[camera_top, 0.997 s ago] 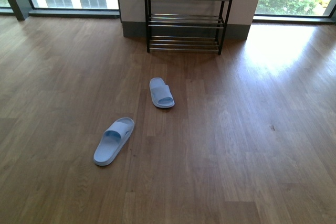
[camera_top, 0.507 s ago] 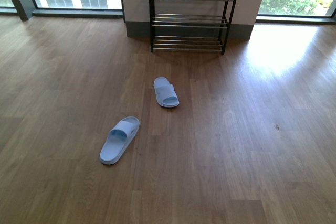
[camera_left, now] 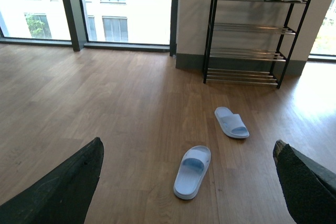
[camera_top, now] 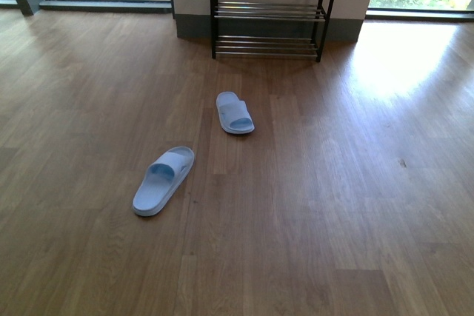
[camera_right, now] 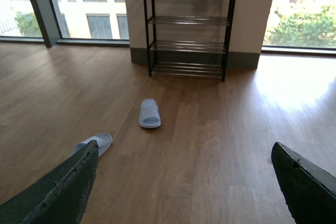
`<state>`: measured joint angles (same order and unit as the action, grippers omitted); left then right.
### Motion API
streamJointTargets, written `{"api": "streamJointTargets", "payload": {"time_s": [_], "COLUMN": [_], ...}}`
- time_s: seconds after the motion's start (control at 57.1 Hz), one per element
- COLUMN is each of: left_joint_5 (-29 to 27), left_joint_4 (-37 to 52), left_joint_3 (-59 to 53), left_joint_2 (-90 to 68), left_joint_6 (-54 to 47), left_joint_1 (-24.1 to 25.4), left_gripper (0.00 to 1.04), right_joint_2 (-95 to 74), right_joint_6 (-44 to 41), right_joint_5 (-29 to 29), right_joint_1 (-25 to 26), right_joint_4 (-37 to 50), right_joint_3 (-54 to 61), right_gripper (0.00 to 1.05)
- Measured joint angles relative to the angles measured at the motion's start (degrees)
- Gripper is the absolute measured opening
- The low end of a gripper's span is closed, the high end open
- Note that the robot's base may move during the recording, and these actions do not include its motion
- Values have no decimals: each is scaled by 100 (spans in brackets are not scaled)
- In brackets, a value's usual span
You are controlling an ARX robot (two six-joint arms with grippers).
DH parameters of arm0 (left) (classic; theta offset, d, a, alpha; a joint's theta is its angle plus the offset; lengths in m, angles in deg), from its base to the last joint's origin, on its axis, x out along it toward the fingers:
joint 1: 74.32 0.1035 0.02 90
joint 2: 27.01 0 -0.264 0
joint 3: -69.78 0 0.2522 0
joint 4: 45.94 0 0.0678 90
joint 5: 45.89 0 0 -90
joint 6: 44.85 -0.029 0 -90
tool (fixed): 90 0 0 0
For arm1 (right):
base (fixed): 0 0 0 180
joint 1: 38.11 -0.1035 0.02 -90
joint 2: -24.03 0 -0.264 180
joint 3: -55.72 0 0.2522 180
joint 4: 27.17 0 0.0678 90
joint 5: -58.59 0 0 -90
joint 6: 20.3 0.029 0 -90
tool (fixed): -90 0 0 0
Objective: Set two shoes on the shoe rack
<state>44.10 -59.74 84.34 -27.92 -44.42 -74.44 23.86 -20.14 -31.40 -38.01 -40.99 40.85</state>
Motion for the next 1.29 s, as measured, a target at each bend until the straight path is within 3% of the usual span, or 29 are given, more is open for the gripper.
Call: {"api": "streamJointTargets", "payload": {"time_s": [1.295], "left_joint_5": [-9], "left_joint_4": [0], "left_joint_3": [0], "left_joint_2": [0], "left_joint_6": [2], "left_joint_1": [0], "left_gripper": [95], "right_joint_2": [0], "right_joint_6": [0], "right_joint_5": [-4], "right_joint_1": [0], "right_joint_4": [0], "right_joint_3": [0], "right_gripper": [96]}}
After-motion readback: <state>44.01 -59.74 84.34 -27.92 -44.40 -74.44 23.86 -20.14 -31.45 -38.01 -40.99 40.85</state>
